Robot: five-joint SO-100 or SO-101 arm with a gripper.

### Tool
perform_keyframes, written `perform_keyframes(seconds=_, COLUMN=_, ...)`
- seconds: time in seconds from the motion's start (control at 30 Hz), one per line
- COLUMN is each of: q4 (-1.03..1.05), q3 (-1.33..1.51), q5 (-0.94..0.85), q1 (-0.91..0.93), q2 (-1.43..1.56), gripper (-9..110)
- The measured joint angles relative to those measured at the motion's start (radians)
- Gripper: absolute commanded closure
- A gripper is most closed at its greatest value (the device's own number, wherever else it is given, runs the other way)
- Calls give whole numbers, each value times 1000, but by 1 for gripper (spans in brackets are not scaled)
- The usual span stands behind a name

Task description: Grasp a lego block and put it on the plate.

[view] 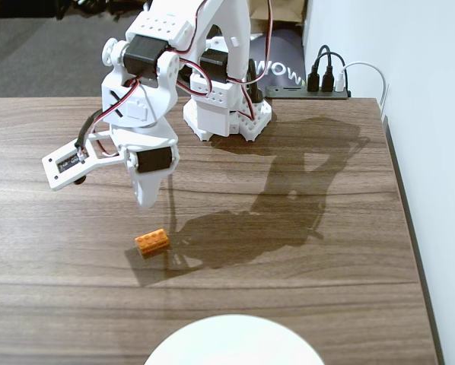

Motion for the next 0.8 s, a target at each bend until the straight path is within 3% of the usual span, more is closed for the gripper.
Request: perform_keyframes(seconds=0.8, q4=-25, q3=-91, q5=-83, q1=74, q2=-189, gripper=98)
